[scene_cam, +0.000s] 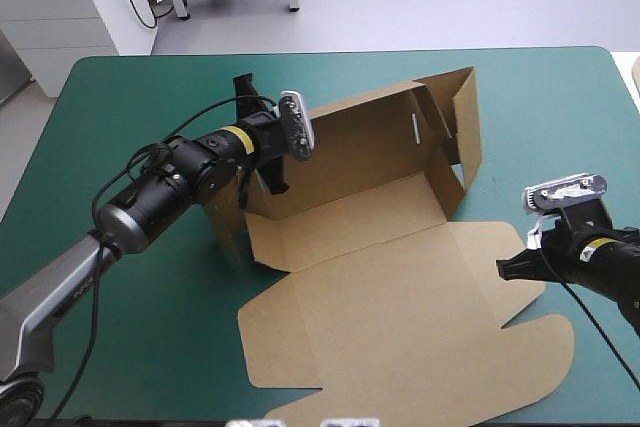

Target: Fold the box

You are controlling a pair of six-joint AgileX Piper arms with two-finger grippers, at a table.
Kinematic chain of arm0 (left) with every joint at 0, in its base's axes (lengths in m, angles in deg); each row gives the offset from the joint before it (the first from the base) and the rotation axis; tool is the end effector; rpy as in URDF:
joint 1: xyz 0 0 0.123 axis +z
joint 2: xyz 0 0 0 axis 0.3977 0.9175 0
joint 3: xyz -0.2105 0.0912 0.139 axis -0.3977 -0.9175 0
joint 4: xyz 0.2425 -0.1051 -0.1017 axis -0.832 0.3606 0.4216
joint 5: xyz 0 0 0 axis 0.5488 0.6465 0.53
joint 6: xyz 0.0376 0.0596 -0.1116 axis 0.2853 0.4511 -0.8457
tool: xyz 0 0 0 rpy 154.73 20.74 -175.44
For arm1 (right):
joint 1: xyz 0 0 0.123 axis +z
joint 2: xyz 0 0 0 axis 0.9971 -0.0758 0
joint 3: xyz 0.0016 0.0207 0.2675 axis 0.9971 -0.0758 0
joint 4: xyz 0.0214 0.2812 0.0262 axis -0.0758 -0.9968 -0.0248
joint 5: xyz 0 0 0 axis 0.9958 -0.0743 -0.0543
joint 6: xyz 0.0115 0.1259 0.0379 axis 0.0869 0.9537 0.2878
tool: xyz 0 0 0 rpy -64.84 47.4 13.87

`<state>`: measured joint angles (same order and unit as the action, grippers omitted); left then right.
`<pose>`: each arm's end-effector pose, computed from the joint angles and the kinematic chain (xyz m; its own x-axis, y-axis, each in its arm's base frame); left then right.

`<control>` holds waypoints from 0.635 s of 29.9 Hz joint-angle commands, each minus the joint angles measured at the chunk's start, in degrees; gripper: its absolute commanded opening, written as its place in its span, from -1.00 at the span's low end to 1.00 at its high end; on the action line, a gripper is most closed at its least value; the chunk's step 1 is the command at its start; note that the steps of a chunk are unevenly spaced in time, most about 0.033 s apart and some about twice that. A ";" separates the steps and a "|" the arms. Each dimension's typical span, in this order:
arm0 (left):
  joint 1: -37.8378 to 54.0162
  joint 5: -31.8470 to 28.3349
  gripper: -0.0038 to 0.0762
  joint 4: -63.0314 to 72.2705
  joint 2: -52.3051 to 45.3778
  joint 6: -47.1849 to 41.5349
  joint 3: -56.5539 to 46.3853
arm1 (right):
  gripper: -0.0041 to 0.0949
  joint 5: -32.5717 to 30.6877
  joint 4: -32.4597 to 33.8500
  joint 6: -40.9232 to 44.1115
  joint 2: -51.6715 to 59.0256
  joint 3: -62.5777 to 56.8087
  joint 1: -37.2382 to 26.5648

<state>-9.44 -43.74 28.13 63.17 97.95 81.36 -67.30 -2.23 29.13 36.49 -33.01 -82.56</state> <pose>0.3565 -0.2230 0.3158 0.2128 0.8570 -0.4694 0.6002 0.2644 0.7548 0.2265 0.0219 0.2974 -0.6981 -0.2214 -0.6809 -0.2362 0.9690 -0.0728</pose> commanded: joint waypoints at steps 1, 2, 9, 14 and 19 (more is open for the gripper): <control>-3.47 -9.00 -0.92 -5.83 -0.67 -0.48 3.64 | -0.95 2.77 -0.33 1.08 0.37 1.52 -0.40; -4.17 -9.12 -0.92 -7.78 -0.26 -0.48 3.81 | -0.95 2.77 -0.33 1.25 0.37 1.52 -0.40; -9.74 -9.37 -0.92 -21.68 0.95 -0.48 3.90 | -0.95 3.13 -0.33 1.45 0.37 1.52 -0.40; -11.98 -9.04 -0.92 -24.38 2.47 -0.86 3.90 | -0.95 4.50 -0.36 1.91 0.37 1.52 -0.40; -13.16 -8.78 -0.92 -25.57 4.58 -4.09 3.90 | -0.95 6.59 -0.36 2.53 0.37 1.52 -0.40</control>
<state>-21.81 -49.53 3.71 68.97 95.91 83.25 -65.16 -2.39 31.50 36.49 -33.01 -82.56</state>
